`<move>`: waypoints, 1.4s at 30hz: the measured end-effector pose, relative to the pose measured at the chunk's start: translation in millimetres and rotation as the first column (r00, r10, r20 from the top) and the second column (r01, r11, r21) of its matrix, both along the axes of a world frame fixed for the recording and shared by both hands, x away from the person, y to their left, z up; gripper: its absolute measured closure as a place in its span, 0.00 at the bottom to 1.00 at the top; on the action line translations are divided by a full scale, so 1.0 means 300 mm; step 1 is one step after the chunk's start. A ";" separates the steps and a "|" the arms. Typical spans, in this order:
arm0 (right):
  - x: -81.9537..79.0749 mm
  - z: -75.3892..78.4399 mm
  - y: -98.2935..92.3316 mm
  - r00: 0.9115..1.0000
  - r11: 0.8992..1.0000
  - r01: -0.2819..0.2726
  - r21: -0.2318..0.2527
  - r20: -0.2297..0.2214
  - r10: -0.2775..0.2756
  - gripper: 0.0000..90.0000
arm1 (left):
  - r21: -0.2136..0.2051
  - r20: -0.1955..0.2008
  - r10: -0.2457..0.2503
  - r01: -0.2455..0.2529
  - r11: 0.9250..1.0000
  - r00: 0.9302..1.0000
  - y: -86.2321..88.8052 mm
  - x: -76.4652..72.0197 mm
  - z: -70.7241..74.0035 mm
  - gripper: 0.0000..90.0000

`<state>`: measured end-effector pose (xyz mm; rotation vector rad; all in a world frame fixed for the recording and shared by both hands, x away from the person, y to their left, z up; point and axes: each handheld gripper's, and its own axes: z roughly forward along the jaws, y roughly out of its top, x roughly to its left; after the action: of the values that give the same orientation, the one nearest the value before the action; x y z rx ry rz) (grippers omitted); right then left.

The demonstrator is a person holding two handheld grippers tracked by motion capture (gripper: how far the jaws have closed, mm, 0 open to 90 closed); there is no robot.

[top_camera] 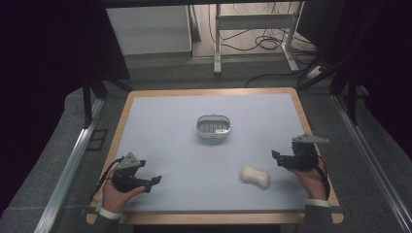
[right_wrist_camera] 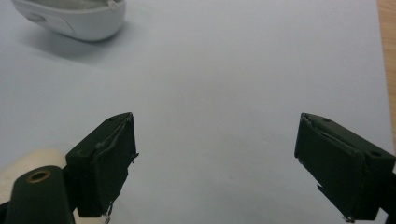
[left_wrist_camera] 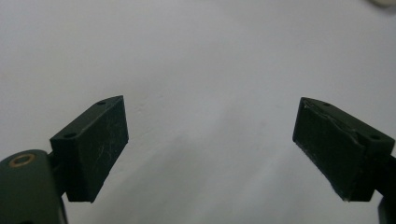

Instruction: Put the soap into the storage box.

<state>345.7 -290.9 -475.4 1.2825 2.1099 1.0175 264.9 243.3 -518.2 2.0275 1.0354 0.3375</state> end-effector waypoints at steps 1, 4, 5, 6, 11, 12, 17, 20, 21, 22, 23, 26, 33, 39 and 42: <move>0.001 0.005 0.000 1.000 1.000 -0.003 0.006 -0.003 0.003 0.14 | 0.000 0.000 0.000 0.000 1.000 1.000 0.000 0.000 0.000 0.12; 0.004 0.010 0.004 1.000 1.000 -0.005 -0.006 -0.010 0.005 0.14 | 0.005 -0.006 -0.011 0.011 1.000 1.000 0.000 0.000 0.000 0.12; 0.004 0.010 0.004 1.000 1.000 -0.005 -0.006 -0.010 0.005 0.14 | 0.016 -0.007 -0.009 0.009 1.000 1.000 0.000 0.001 -0.002 0.12; 0.006 0.010 0.009 1.000 1.000 -0.015 -0.006 -0.015 0.014 0.15 | 0.010 -0.007 -0.010 0.010 1.000 1.000 0.001 0.001 -0.001 0.12; 0.005 0.027 0.028 0.999 0.998 -0.043 -0.036 -0.031 0.042 0.16 | 0.018 -0.001 -0.005 0.005 1.000 1.000 0.008 0.000 0.002 0.12; 0.005 0.027 0.028 0.999 0.998 -0.043 -0.036 -0.031 0.042 0.16 | 0.018 -0.001 -0.005 0.005 1.000 1.000 0.008 0.000 0.002 0.12; 0.005 0.038 0.033 0.998 0.997 -0.050 -0.056 -0.051 0.047 0.16 | 0.012 -0.004 -0.005 0.005 1.000 1.000 0.011 -0.002 0.005 0.12; 0.006 0.045 0.037 0.995 0.994 -0.076 -0.076 -0.064 0.071 0.16 | 0.005 -0.005 -0.002 0.002 1.000 1.000 0.010 -0.004 0.007 0.12; 0.007 0.049 0.040 0.995 0.994 -0.081 -0.079 -0.066 0.076 0.16 | 0.005 -0.007 -0.001 0.001 1.000 1.000 0.011 -0.004 0.008 0.12; 0.008 0.053 0.041 0.994 0.993 -0.089 -0.079 -0.066 0.084 0.16 | 0.006 -0.008 0.000 0.000 1.000 1.000 0.012 -0.004 0.009 0.12; 0.012 0.064 0.045 0.994 0.993 -0.093 -0.070 -0.062 0.089 0.16 | 0.006 -0.007 0.003 -0.003 1.000 1.000 0.013 -0.003 0.009 0.12; 0.018 0.072 0.056 0.990 0.989 -0.124 -0.075 -0.072 0.119 0.16 | 0.007 -0.011 0.003 -0.003 1.000 1.000 0.011 -0.001 0.008 0.12; 0.018 0.086 0.092 0.981 0.974 -0.182 -0.134 -0.093 0.170 0.17 | 0.015 -0.017 -0.009 0.009 1.000 1.000 0.003 0.001 0.001 0.12; 0.015 0.091 0.116 0.971 0.962 -0.225 -0.154 -0.119 0.208 0.18 | 0.016 -0.016 -0.010 0.011 1.000 1.000 0.002 0.001 -0.001 0.12; 0.013 0.092 0.131 0.965 0.955 -0.247 -0.161 -0.127 0.228 0.19 | 0.019 -0.012 -0.005 0.006 1.000 1.000 0.004 0.000 0.000 0.12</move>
<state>349.6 -251.7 -447.7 1.0360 2.4228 0.8478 265.0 244.4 -518.3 2.0509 1.0376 0.3333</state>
